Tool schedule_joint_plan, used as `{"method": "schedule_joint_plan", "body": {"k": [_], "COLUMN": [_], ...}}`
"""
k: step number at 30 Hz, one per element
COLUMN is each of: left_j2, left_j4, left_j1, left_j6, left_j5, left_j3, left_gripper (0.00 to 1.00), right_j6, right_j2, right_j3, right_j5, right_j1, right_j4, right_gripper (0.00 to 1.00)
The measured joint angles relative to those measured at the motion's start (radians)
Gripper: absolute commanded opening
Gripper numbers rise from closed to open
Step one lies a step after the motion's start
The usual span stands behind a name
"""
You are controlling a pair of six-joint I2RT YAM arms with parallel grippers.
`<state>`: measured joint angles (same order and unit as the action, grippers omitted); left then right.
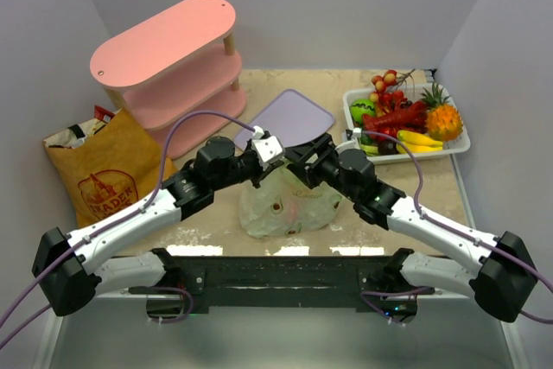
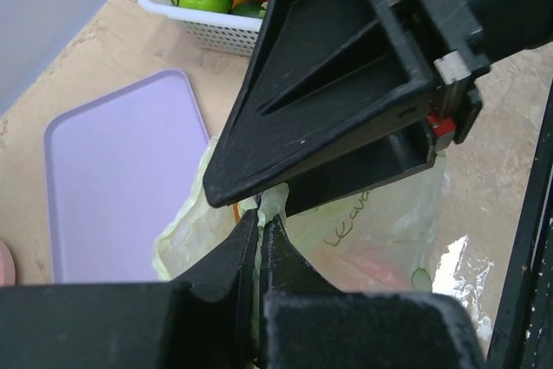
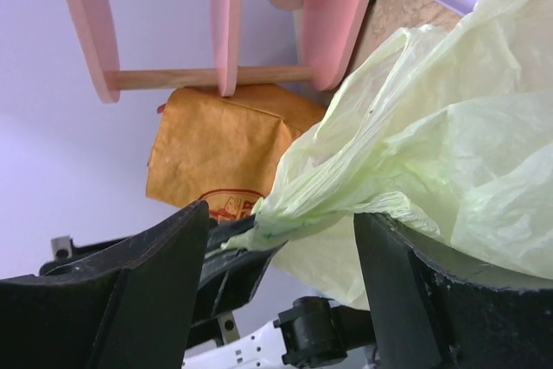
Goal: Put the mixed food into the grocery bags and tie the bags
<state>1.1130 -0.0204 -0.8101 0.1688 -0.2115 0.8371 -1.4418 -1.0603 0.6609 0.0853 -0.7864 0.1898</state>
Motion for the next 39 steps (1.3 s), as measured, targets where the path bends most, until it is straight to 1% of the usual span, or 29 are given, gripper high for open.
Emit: {"method": "schedule_joint_plan", "body": {"k": [6, 9, 10, 12, 13, 15, 16, 18, 19, 20, 21, 22, 24, 25, 28, 32, 35, 36, 39], "left_j2": [0.000, 0.000, 0.000, 0.000, 0.001, 0.003, 0.006, 0.016, 0.021, 0.026, 0.029, 0.029, 0.029, 0.030, 0.028, 0.008, -0.013, -0.018, -0.016], "left_j4": [-0.001, -0.001, -0.001, 0.000, -0.001, 0.000, 0.000, 0.000, 0.000, 0.000, -0.002, -0.004, 0.000, 0.010, 0.040, 0.068, 0.074, 0.061, 0.017], "left_j1": [-0.019, -0.027, -0.029, -0.033, -0.035, -0.042, -0.045, -0.051, -0.052, -0.054, -0.054, -0.054, -0.055, -0.056, -0.061, -0.012, 0.085, 0.131, 0.221], "left_j6": [0.000, 0.005, 0.007, 0.011, 0.011, 0.016, 0.019, 0.026, 0.028, 0.030, 0.031, 0.032, 0.033, 0.024, 0.003, -0.035, -0.103, -0.137, -0.226], "left_j5": [0.009, 0.011, 0.011, 0.011, 0.010, 0.007, 0.003, -0.008, -0.013, -0.020, -0.023, -0.024, -0.028, -0.035, -0.043, -0.054, -0.111, -0.142, -0.216], "left_j3": [0.000, 0.000, 0.000, 0.000, 0.000, 0.000, 0.000, 0.000, 0.000, 0.000, 0.000, 0.000, 0.001, 0.002, 0.010, 0.030, 0.064, 0.073, 0.078], "left_gripper": [0.00, 0.00, 0.00, 0.00, 0.00, 0.00, 0.00, 0.00, 0.00, 0.04, 0.12, 0.33, 0.51, 0.66, 0.79, 0.82, 0.82, 0.81, 0.79], "right_j6": [-0.029, -0.039, -0.041, -0.043, -0.046, -0.048, -0.048, -0.046, -0.044, -0.039, -0.031, -0.026, -0.012, -0.005, 0.034, 0.110, 0.188, 0.223, 0.301], "right_j2": [-0.061, -0.076, -0.080, -0.086, -0.087, -0.091, -0.093, -0.097, -0.098, -0.098, -0.098, -0.098, -0.097, -0.096, -0.085, -0.081, -0.081, -0.081, -0.085], "right_j3": [0.005, 0.005, 0.005, 0.005, 0.005, 0.005, 0.005, 0.005, 0.005, 0.004, 0.003, -0.002, -0.015, -0.024, -0.060, -0.138, -0.208, -0.227, -0.254], "right_j5": [0.002, 0.002, 0.002, 0.003, 0.003, 0.003, 0.003, 0.002, 0.002, 0.003, 0.003, 0.003, 0.007, 0.012, 0.021, -0.001, -0.026, -0.037, -0.071], "right_j1": [0.000, 0.000, 0.000, 0.000, 0.000, 0.000, 0.000, 0.000, 0.000, 0.000, 0.000, 0.002, 0.002, 0.003, 0.007, 0.006, 0.006, 0.006, 0.006], "right_j4": [0.042, 0.059, 0.066, 0.073, 0.074, 0.081, 0.087, 0.095, 0.095, 0.095, 0.094, 0.095, 0.113, 0.128, 0.180, 0.310, 0.420, 0.457, 0.558], "right_gripper": [0.66, 0.56, 0.51, 0.48, 0.44, 0.39, 0.35, 0.30, 0.23, 0.19, 0.07, 0.02, 0.00, 0.00, 0.00, 0.00, 0.00, 0.00, 0.00]}}
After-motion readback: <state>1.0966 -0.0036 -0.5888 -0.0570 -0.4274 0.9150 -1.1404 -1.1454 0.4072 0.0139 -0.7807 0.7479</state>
